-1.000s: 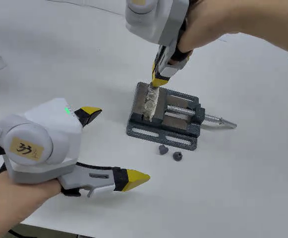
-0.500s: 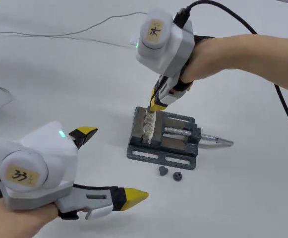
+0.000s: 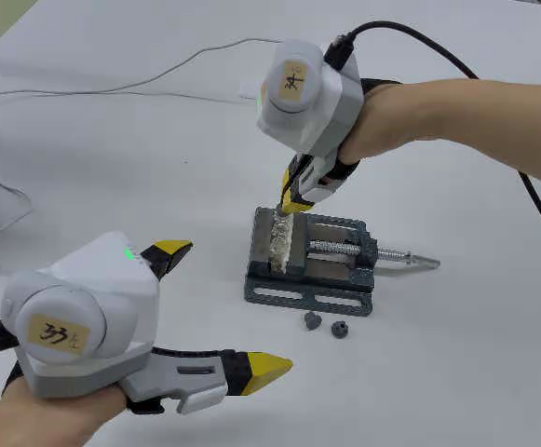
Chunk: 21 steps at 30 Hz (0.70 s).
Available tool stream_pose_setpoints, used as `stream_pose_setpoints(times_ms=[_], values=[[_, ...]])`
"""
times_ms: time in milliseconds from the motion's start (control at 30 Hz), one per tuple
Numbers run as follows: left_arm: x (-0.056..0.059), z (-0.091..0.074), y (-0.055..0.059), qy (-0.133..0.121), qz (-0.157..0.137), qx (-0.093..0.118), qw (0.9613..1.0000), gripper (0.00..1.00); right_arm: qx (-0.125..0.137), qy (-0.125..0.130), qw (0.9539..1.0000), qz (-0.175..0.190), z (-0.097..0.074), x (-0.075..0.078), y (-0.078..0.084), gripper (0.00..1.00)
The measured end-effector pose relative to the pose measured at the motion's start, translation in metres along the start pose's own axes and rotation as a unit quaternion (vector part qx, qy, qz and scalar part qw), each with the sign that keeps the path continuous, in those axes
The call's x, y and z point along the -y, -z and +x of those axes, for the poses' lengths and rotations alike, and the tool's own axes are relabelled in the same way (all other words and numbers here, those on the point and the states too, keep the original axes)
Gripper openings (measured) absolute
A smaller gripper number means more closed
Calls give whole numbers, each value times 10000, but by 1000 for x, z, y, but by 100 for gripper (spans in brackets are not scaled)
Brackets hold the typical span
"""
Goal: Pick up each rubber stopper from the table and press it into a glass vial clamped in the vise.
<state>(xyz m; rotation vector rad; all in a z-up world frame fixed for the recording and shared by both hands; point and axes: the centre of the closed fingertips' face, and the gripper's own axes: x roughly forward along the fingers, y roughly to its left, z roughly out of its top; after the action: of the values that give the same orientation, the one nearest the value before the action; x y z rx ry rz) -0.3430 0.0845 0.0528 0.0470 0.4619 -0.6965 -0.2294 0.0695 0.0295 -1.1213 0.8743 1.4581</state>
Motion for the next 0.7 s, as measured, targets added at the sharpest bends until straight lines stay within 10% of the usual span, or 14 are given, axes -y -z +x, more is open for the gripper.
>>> stream_pose_setpoints(times_ms=[367, 433, 500, 700], values=[[2, -2, 2, -21, 10, -29, 10000, 97, 63, -101, 9999, 32, -2, -4, 2, 0], [3, -3, 2, -20, 9, -32, 10000, 97, 179, -419, 9987, 217, -3, -17, 0, 12], [3, -3, 2, -17, 24, -28, 10000, 97, 253, -32, 9997, 1, -5, -6, 1, 16], [3, -3, 2, 4, 44, -43, 10000, 97, 365, 22, 9992, 130, -7, -17, 12, 43]])
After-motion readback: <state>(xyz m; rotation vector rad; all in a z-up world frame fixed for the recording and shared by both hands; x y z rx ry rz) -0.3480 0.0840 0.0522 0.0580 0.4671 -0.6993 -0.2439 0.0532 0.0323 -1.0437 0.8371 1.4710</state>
